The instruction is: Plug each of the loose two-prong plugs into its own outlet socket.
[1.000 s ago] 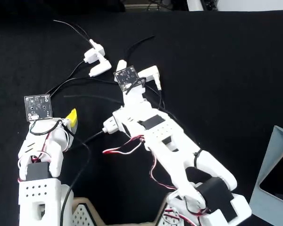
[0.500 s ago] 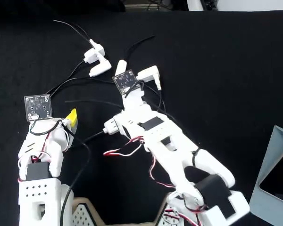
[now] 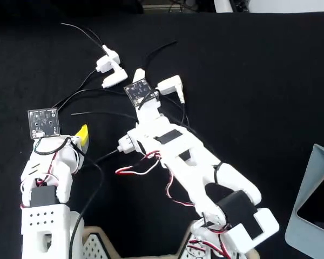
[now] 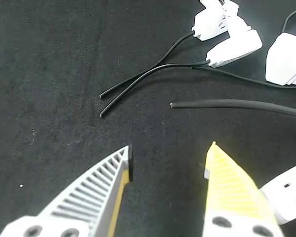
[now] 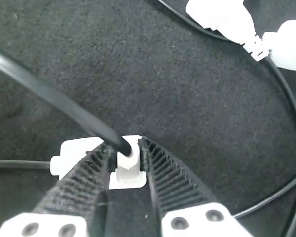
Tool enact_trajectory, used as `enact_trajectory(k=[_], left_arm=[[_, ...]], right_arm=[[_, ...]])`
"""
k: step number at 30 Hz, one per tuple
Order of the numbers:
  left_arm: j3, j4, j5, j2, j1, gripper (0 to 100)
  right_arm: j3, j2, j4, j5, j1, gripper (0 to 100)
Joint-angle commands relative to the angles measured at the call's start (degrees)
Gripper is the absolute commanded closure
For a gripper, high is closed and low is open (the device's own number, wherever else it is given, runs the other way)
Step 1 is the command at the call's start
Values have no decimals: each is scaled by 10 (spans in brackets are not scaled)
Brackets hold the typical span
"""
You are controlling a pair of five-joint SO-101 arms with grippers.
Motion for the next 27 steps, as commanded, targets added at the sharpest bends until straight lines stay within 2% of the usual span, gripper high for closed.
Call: enact_trajectory(k=[1,6,11,15,17,20,24,27], left_arm=[[-2,-9,-5,-7,-3,748],[-1,-9,-5,-7,-3,748],[-1,-9,-5,-7,-3,748],[-1,-9,-5,-7,-3,748],[-1,-9,-5,-7,-2,748],[-9,-9,-5,-8,1,748],[-31,-5,-4,-8,-5,748],[-40,-4,-3,-8,-16,748]], right_arm=[[-36,7,-3,6,23,987],[-102,7,-4,6,63,987],[-121,13,-76,6,85,982],[-131,9,-85,6,85,858],[-140,7,-66,6,84,828],[-160,-8,-21,6,82,858],[-159,-86,51,6,84,991],[-127,-170,127,5,84,982]])
